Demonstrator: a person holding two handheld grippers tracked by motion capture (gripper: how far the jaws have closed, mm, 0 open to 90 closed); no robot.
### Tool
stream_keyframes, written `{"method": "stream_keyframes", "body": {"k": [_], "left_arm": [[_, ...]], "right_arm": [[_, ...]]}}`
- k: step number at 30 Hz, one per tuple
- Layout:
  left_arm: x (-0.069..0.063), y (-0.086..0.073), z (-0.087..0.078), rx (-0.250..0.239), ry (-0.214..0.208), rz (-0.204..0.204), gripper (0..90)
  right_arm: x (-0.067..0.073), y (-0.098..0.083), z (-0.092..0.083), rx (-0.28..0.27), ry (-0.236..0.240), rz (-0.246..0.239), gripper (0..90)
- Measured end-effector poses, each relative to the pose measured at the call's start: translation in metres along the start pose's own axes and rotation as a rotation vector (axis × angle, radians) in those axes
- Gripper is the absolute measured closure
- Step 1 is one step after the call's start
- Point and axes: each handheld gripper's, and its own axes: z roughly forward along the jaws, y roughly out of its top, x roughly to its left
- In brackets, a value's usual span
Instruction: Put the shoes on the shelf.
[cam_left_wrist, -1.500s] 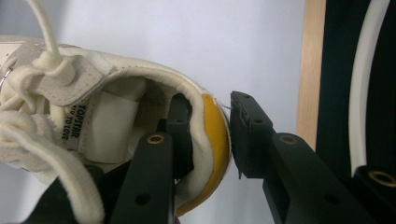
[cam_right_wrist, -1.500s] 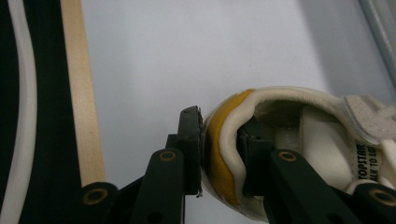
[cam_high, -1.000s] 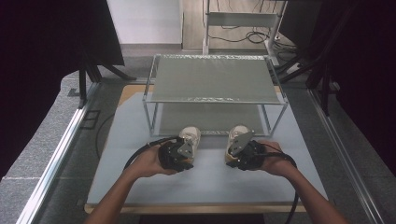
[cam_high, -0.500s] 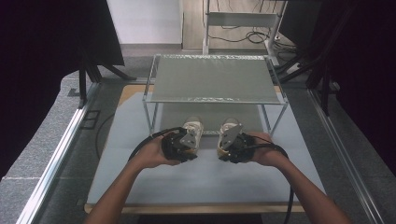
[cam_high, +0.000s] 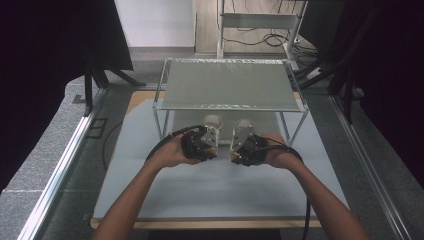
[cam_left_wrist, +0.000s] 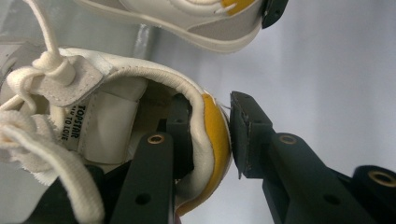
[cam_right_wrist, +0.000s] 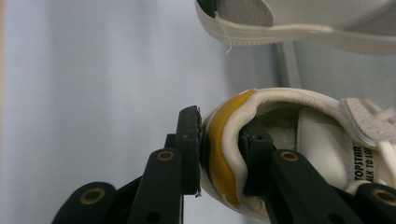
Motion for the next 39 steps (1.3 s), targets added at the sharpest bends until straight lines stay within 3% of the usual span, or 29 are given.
{"method": "stream_keyframes", "body": {"k": [7,12,19,26,30,35,37,39], "left_arm": [[0.011,0.008,0.023,0.042,-0.01,0.021,71.0],[0.016,0.015,0.034,0.045,-0.004,0.017,70.9],[0.025,0.017,0.045,0.045,0.0,-0.016,70.9],[0.035,0.016,0.055,0.052,-0.014,-0.065,70.7],[0.039,0.015,0.059,0.059,-0.019,-0.075,70.6],[0.038,0.014,0.063,0.042,-0.033,-0.1,70.4],[0.039,0.014,0.064,0.058,-0.038,-0.09,70.1],[0.04,0.014,0.068,0.07,-0.038,-0.078,68.8]], "right_arm": [[-0.014,-0.011,0.008,0.018,-0.034,-0.004,72.7],[-0.021,-0.016,0.012,0.015,-0.035,-0.022,72.6],[-0.031,-0.019,0.019,0.011,-0.031,-0.054,72.7],[-0.042,-0.022,0.026,-0.032,-0.011,-0.056,72.6],[-0.048,-0.027,0.035,-0.053,0.006,-0.033,72.5],[-0.054,-0.031,0.046,-0.061,0.02,-0.04,70.9],[-0.056,-0.032,0.048,-0.07,0.031,-0.026,69.6],[-0.058,-0.033,0.047,-0.086,0.014,-0.002,61.4]]}}
